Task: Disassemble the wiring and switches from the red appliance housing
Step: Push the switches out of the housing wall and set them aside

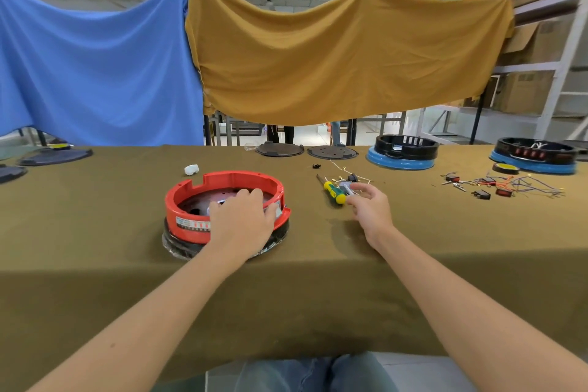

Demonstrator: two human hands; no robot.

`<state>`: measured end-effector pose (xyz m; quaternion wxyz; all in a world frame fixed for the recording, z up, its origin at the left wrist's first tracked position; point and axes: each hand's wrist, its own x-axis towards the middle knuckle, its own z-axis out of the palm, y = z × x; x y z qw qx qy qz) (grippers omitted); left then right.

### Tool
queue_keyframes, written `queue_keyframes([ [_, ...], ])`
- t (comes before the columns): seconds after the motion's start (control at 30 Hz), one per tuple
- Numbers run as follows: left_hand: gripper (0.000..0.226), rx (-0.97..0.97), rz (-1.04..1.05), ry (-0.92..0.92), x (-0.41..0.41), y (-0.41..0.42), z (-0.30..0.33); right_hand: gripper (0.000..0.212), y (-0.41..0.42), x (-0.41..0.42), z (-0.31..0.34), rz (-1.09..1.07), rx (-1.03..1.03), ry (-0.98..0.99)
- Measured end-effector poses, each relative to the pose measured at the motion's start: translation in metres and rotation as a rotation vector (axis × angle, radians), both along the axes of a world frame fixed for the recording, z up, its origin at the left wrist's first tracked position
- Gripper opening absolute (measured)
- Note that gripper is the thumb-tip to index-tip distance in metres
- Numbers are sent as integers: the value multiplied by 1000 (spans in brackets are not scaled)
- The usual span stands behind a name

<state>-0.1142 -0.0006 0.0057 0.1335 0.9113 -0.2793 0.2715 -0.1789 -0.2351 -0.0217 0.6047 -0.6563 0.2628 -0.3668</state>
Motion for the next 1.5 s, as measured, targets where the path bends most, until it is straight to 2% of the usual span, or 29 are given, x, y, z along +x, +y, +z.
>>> queue_keyframes([
  [0.13,37,-85,-52,-71,3,4,-5,11,5,-8,2,127,44,-50],
  [0.2,32,-109,-152,1,16,11,-1,10,6,-10,3,164,59,-78],
  [0.27,25,-115,-232,141,30,19,6,18,6,-12,3,196,124,-123],
  [0.33,18,-129,-277,244,40,22,12,25,4,-12,3,224,179,-150],
  [0.4,17,-144,-275,278,43,20,14,22,4,-12,3,234,158,-134],
  [0.47,20,-171,-245,254,42,17,7,12,5,-11,2,248,105,-111],
  [0.63,24,-283,-255,5,37,14,-15,10,9,-11,4,359,97,-119],
  [0.77,28,-272,-295,58,45,13,-11,14,30,-5,8,504,161,-212],
  [1.0,27,-248,-507,314,67,21,6,25,71,8,26,407,-128,-233],
  [1.2,23,-293,-631,397,75,23,6,10,83,18,37,402,-372,-221],
  [1.3,23,-356,-621,338,73,22,0,8,87,25,38,418,-464,-170],
  [1.4,34,-377,-515,152,68,16,-13,10,87,28,40,415,-562,-136],
  [1.5,40,-408,-457,-18,62,12,-27,10,83,30,41,420,-577,-127],
])
